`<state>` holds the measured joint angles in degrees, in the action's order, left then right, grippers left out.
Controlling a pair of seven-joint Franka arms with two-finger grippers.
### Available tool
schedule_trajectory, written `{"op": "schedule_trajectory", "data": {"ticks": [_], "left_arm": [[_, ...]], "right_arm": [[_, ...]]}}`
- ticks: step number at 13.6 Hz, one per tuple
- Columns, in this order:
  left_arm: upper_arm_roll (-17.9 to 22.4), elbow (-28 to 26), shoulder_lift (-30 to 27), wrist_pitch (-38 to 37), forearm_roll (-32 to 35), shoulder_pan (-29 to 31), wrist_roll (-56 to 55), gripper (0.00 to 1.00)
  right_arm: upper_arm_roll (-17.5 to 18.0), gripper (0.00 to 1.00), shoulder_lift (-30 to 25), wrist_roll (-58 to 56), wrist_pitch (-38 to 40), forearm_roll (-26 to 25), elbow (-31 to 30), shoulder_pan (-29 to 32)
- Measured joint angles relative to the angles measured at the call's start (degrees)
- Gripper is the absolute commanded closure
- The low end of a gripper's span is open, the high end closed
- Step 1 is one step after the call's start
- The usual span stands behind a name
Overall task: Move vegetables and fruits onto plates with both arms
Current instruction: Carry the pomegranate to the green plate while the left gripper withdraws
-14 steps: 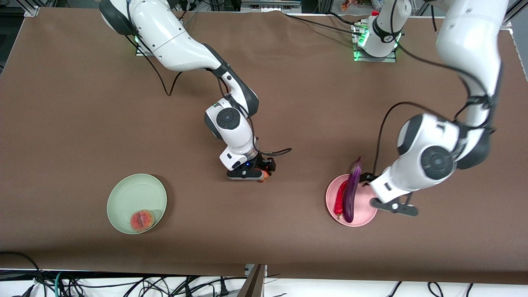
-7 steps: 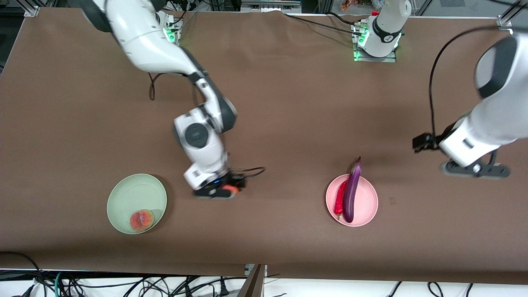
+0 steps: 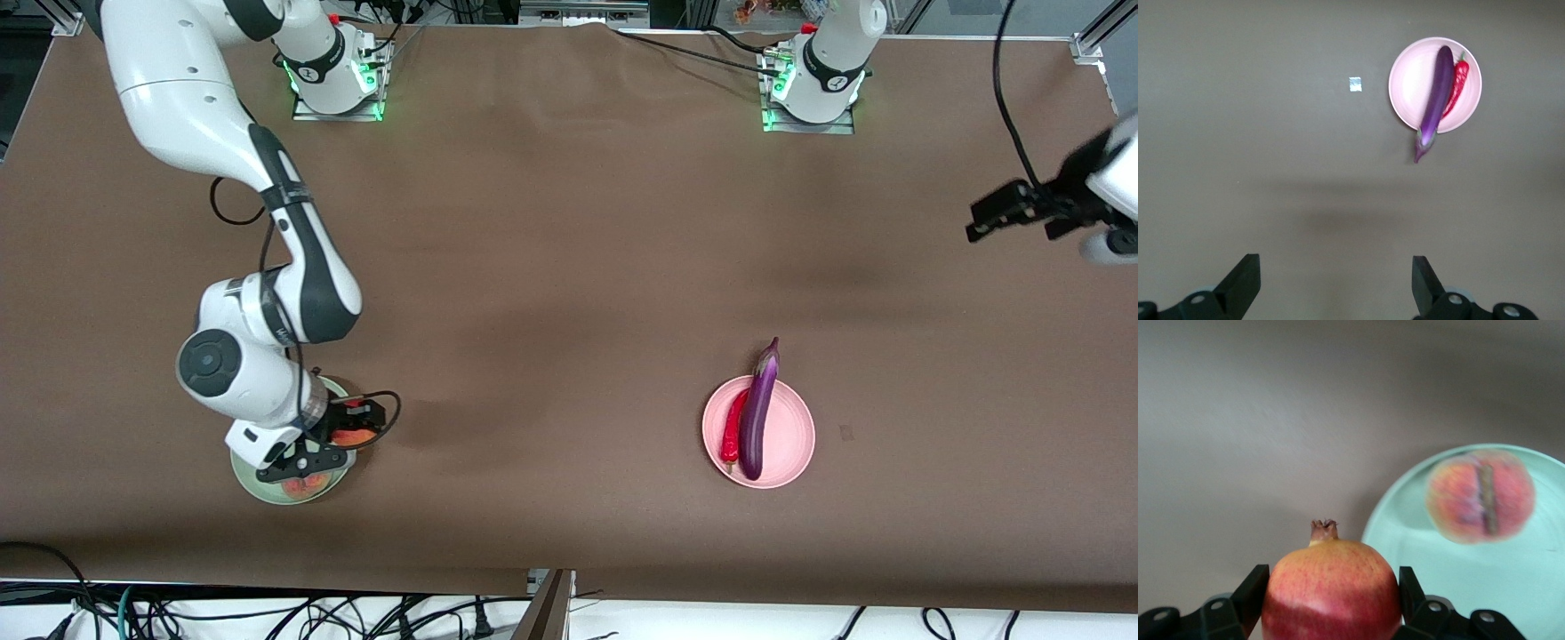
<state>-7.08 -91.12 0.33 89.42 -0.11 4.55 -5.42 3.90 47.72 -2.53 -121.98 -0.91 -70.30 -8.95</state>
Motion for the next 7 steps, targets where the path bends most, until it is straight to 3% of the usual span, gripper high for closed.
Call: {"op": "schedule_trajectory", "data": {"ticks": [3,7], "left_arm": [[1.28,-6.35,-3.58,2.4,0.04,-4.12,-0.2,0.0],[2.04,-6.89,-3.54,2.55,0.04,-4.19,-0.14,0.0]], "right_arm": [[-0.22,0.79,0.05,-7.82,2.97,0.0,-0.62,3.55],[-0.2,0.77,0.49,-12.15,3.06,0.0,-3.09,7.35]]}}
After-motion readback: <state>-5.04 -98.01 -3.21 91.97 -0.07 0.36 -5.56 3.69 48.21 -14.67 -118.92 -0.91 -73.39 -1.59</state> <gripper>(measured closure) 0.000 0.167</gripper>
